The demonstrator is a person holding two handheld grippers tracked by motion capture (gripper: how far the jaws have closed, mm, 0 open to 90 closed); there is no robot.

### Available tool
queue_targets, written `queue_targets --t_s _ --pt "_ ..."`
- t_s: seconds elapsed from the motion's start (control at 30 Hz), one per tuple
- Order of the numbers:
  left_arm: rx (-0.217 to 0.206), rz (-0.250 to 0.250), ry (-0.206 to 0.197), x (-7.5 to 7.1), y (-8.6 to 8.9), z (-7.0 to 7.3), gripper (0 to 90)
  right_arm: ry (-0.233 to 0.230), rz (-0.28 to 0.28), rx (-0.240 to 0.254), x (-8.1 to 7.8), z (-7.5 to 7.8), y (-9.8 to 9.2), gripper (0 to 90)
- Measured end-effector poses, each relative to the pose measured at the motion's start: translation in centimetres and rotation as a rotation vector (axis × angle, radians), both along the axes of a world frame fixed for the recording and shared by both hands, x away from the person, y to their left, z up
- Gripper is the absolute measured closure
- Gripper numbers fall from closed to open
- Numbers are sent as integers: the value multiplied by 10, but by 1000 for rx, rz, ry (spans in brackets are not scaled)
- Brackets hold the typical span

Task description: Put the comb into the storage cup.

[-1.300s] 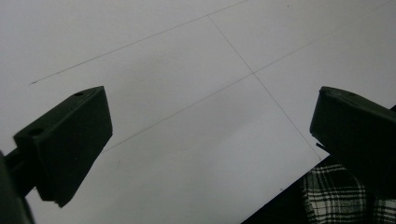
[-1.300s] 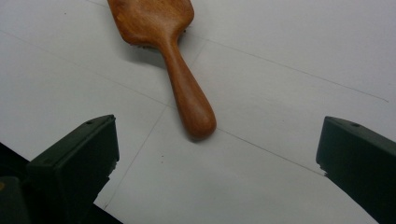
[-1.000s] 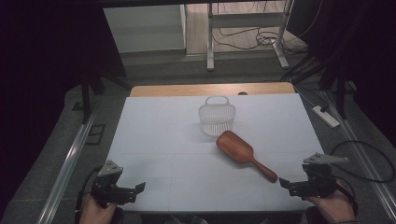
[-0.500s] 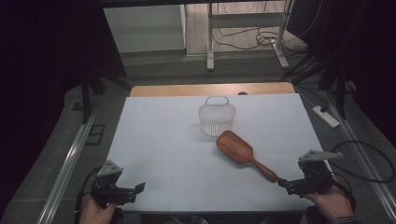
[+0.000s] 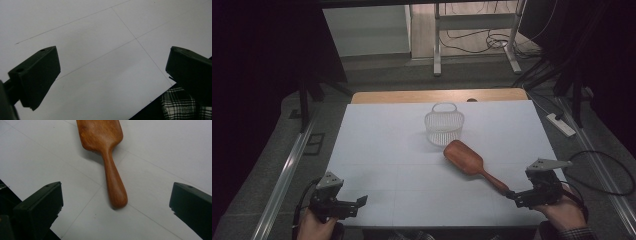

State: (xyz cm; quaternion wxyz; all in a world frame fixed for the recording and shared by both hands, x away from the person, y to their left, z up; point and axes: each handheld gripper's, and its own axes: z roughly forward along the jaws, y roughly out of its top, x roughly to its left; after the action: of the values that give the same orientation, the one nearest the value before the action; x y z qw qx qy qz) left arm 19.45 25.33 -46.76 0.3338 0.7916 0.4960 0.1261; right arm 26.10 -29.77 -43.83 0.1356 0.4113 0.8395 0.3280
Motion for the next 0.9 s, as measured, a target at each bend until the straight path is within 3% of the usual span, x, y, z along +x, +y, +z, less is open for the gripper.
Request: queue_targets --t_s 0.13,0.5,0.67,0.7,0.9 --pt "-7 2 0 0 0 0 4 -13 13 -13 2 1 3 0" --pt "-11 -3 0 0 0 0 4 18 28 -44 12 -1 12 0" --pt "-7 -5 0 1 0 0 4 24 41 -44 15 -2 14 0" --pt "-5 -6 0 1 0 0 3 55 41 -30 19 -4 15 0" --pt "-6 -7 0 1 0 0 3 51 53 -31 24 -5 19 0"
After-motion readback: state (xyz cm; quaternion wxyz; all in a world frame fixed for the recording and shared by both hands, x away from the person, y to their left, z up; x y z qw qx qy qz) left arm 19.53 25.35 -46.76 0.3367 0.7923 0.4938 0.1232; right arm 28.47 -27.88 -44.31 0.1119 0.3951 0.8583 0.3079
